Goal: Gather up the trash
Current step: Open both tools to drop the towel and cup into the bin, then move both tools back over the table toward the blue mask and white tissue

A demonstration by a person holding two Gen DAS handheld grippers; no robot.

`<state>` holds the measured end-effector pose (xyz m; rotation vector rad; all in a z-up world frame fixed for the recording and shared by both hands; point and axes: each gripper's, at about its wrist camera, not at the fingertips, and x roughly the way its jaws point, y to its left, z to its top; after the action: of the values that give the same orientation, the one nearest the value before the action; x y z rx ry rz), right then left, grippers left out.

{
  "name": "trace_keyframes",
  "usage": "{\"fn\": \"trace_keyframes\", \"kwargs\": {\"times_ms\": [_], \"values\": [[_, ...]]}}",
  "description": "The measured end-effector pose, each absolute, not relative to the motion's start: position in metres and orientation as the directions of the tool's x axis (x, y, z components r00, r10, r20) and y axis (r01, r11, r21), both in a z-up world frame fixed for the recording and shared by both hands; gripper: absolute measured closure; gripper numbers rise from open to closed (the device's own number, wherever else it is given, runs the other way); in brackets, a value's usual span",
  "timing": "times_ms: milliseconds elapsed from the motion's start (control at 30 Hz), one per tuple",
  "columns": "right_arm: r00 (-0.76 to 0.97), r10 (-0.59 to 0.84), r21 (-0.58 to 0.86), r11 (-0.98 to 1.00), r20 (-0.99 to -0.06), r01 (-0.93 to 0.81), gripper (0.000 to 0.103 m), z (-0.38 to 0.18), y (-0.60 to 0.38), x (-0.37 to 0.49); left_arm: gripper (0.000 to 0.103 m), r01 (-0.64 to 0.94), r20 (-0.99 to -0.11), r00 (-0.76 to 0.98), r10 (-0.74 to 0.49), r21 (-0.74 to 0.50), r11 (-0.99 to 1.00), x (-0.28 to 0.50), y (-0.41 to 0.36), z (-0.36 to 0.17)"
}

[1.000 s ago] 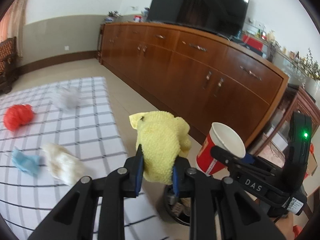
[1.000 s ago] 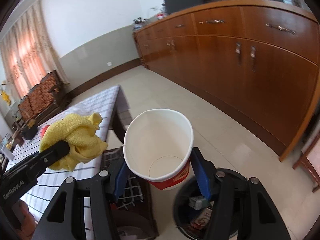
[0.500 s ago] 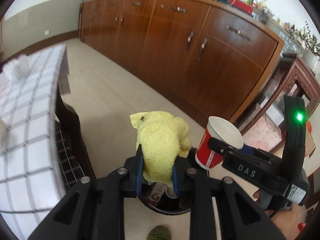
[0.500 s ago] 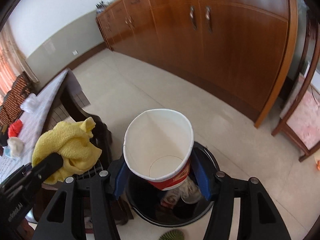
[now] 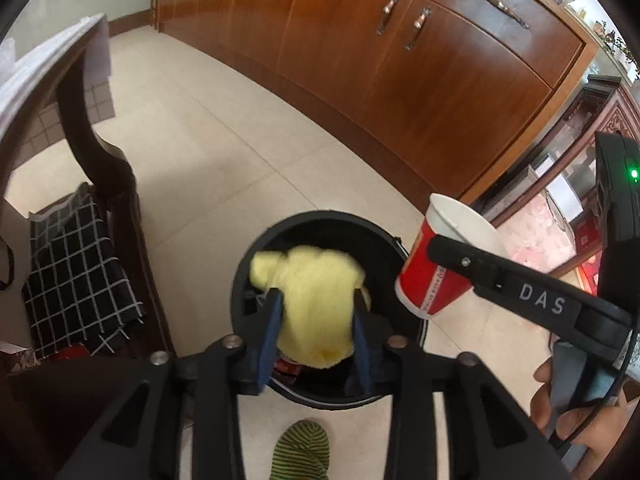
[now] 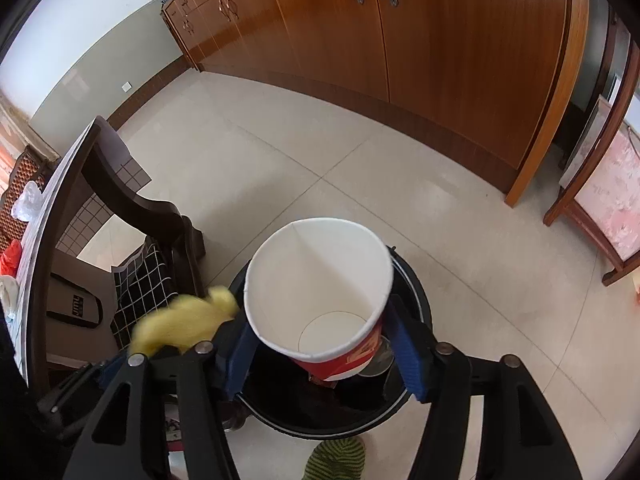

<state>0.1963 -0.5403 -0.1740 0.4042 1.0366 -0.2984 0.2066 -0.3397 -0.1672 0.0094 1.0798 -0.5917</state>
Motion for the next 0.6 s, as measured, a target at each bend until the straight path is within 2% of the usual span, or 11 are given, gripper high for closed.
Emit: {"fn": "trace_keyframes", "kwargs": {"times_ms": [33, 67, 100, 200, 367, 600], "values": [[0.476, -0.044, 0.188, 0.884, -0.879, 0.428, 0.035, -0.177, -0.541, 0.196, 0.052, 0.457, -0.833, 0.332, -0.444, -0.270, 0.848, 0.207, -0.341, -0.168], [0.473, -0.036, 0.198, 0.879, -0.881, 0.435, 0.034, -0.179, -0.543, 0.197, 0.039, 0.455, -0.835, 0.331, -0.440, -0.267, 0.850, 0.208, -0.341, -0.168], [0.469, -0.033, 0.201, 0.875, -0.883, 0.440, 0.033, -0.179, -0.543, 0.198, 0.036, 0.449, -0.833, 0.337, -0.439, -0.268, 0.853, 0.209, -0.341, -0.167], [0.455, -0.058, 0.188, 0.859, -0.888, 0.475, 0.032, -0.180, -0.550, 0.196, 0.036, 0.433, -0.821, 0.360, -0.443, -0.274, 0.859, 0.210, -0.338, -0.162], [0.459, -0.098, 0.160, 0.857, -0.883, 0.490, 0.023, -0.174, -0.549, 0.195, 0.036, 0.418, -0.794, 0.432, -0.427, -0.244, 0.875, 0.211, -0.330, -0.141], [0.454, -0.123, 0.130, 0.863, -0.882, 0.488, 0.023, -0.169, -0.541, 0.195, 0.036, 0.449, -0.752, 0.500, -0.430, -0.199, 0.871, 0.205, -0.326, -0.115]]}}
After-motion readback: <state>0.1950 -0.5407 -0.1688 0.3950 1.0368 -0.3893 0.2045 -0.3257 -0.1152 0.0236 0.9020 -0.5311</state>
